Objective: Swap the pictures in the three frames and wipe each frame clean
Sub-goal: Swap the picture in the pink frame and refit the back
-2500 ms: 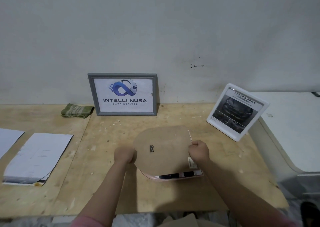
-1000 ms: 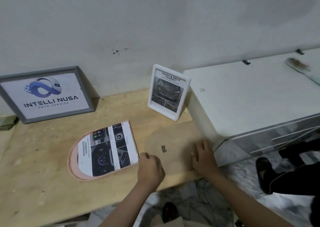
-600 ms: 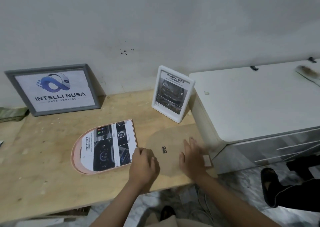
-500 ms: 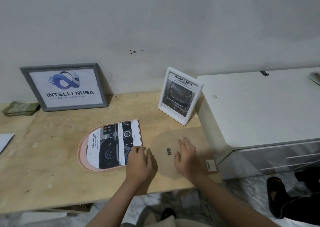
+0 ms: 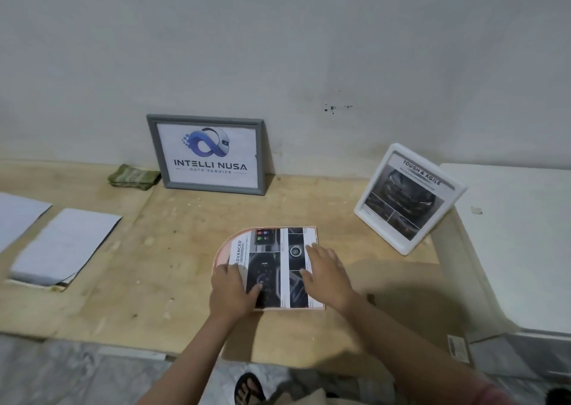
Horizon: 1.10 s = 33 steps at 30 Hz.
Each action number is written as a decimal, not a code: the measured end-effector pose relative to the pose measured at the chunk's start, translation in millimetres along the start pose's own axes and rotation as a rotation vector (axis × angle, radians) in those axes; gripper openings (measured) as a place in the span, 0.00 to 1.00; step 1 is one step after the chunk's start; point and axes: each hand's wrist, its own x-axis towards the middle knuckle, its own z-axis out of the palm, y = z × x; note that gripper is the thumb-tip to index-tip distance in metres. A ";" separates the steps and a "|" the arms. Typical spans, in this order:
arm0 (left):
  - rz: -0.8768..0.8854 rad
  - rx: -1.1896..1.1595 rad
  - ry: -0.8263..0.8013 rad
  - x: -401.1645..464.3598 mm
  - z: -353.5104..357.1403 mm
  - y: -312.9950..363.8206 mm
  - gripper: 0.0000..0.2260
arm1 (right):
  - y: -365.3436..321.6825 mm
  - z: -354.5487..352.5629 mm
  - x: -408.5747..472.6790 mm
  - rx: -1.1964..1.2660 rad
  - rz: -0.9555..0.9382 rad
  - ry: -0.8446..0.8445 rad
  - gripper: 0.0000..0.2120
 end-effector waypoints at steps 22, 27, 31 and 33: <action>-0.142 -0.154 -0.164 72.8 -16.6 -14.9 0.14 | -16.6 -7.0 63.8 -0.073 0.180 -0.255 0.60; -0.081 -0.177 -0.172 77.1 -20.1 -22.2 0.12 | -9.5 -4.5 64.8 0.075 0.205 -0.201 0.58; -0.045 -0.351 -0.164 82.6 -19.9 -30.4 0.05 | -4.3 -3.4 59.3 0.234 0.228 -0.049 0.50; -0.040 -0.446 -0.151 84.3 -21.1 -33.1 0.06 | -5.7 -5.1 53.9 0.362 0.265 0.077 0.37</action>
